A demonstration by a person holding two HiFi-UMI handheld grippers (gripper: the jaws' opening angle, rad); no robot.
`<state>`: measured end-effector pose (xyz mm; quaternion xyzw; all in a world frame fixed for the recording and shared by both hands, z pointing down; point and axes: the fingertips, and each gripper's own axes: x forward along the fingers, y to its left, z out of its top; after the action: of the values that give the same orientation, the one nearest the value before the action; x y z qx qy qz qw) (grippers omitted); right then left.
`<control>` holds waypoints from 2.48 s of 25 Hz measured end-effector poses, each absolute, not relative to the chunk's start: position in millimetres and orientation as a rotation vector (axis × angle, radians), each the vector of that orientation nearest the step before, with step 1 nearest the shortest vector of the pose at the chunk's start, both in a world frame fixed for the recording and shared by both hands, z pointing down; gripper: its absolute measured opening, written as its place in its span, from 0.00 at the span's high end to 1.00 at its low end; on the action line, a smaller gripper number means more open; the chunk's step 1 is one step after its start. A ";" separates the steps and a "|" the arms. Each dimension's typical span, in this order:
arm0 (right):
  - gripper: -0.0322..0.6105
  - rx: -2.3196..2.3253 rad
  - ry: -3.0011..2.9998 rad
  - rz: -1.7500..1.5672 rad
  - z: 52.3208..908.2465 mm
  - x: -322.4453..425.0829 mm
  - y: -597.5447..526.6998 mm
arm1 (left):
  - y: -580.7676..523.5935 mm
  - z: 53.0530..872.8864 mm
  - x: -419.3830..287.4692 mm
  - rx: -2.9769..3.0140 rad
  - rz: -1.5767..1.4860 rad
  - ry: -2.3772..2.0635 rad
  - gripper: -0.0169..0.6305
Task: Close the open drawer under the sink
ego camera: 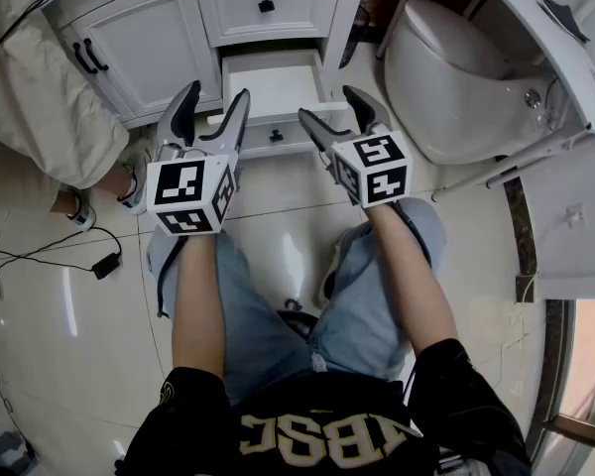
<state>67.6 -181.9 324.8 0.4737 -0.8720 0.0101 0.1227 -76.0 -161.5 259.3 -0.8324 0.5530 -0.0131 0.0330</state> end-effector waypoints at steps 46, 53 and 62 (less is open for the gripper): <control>0.80 0.884 -2.363 0.689 512.4 1.6 -220.4 | -226.9 308.6 -77.1 -2.734 -0.103 1.746 0.52; 0.81 0.920 -2.355 0.646 513.3 -2.9 -244.1 | -252.3 323.1 -78.9 -2.774 -0.098 1.770 0.52; 0.81 1.045 -2.355 0.637 513.3 -7.6 -296.5 | -288.1 350.6 -91.3 -2.805 -0.123 1.847 0.52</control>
<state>-7.6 -296.5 513.3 0.3820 -0.8610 0.2331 0.2416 -91.3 -288.1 350.6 -0.8296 0.5464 -0.0364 -0.1094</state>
